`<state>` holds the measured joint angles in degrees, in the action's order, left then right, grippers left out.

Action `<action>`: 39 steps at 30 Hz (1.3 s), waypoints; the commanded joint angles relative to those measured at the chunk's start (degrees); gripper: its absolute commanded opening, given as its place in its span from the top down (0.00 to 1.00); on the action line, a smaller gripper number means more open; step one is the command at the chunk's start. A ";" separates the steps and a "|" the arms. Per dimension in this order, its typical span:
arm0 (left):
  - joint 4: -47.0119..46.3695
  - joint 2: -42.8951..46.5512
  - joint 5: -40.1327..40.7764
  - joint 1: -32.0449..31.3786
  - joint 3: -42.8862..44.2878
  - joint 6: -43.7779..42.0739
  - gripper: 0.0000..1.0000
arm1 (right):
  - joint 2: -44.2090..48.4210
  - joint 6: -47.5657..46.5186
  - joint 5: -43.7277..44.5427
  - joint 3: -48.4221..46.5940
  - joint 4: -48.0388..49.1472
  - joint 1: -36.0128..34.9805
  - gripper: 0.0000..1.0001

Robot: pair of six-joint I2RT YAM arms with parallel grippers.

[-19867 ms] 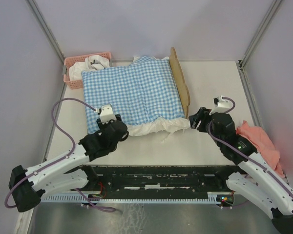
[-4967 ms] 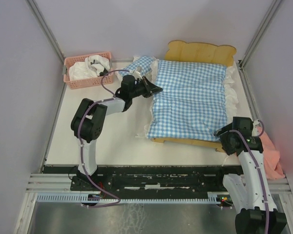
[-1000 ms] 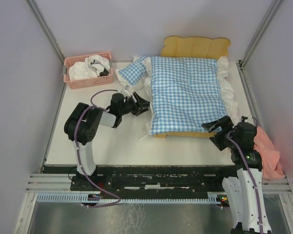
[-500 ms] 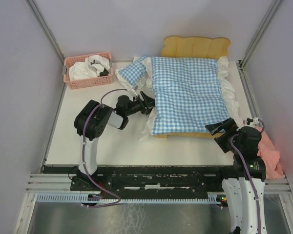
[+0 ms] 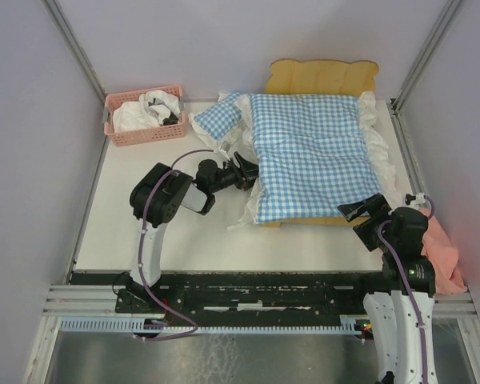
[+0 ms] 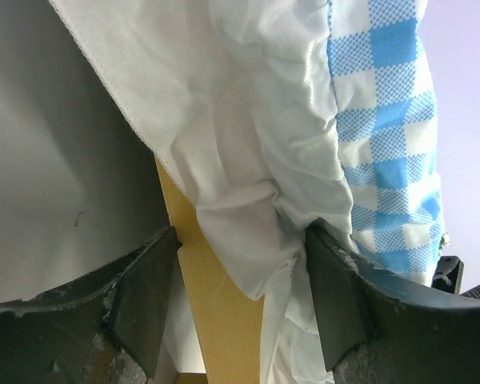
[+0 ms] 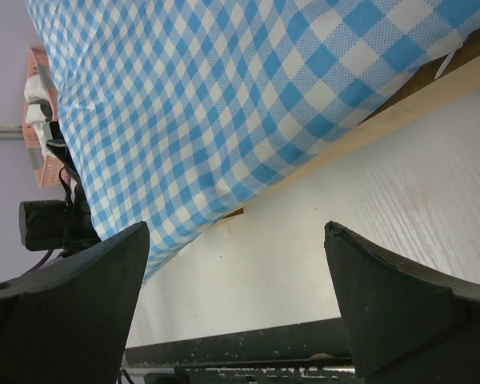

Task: Set up the pet bed
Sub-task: Adjust the mattress on the bed frame.

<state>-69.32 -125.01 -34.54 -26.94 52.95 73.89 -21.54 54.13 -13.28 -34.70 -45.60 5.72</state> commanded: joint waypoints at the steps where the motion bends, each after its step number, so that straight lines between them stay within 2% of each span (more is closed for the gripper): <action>1: -7.77 -0.01 0.79 -2.60 0.67 5.79 0.31 | -1.45 1.25 3.36 0.25 0.98 -0.12 0.01; 4: -9.56 -0.02 1.58 -3.33 -0.46 7.82 0.37 | -3.46 4.07 4.10 2.21 2.58 -0.14 0.01; 11: -11.27 1.51 5.66 -6.33 -5.47 6.29 0.39 | -9.74 2.97 6.71 3.06 8.39 -0.14 0.01; 16: -11.26 2.27 7.51 -9.36 -6.58 5.15 0.40 | -12.09 -3.64 7.09 -4.65 8.44 -0.12 0.04; 22: -7.51 4.27 9.80 -12.40 -7.54 1.64 0.40 | -19.00 -11.09 8.78 -13.97 9.11 -0.23 0.07; 26: -6.85 5.08 10.54 -13.30 -8.65 0.86 0.40 | -27.71 -14.56 8.54 -18.51 14.09 -0.60 0.08; 28: -5.36 6.12 11.07 -13.25 -9.43 -0.25 0.40 | -33.21 -15.76 8.82 -21.54 13.22 -1.67 0.08; 30: -0.81 8.51 12.57 -13.13 -10.28 -3.65 0.40 | -36.52 -15.69 10.04 -23.46 12.01 -3.70 0.09; 33: 13.44 14.95 17.07 -13.22 -10.44 -14.40 0.40 | -36.96 -14.48 13.55 -22.70 12.73 -7.86 0.10; 36: 26.76 23.43 25.57 -13.23 -11.31 -22.11 0.38 | -36.44 -14.65 16.71 -22.63 10.92 -9.68 0.11; 39: 34.71 30.44 34.29 -13.21 -12.78 -25.50 0.38 | -35.29 -14.48 18.28 -23.13 8.28 -9.88 0.10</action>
<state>-48.97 -103.63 -13.13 -39.88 41.60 60.31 -59.05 40.07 1.23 -55.48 -36.97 -3.42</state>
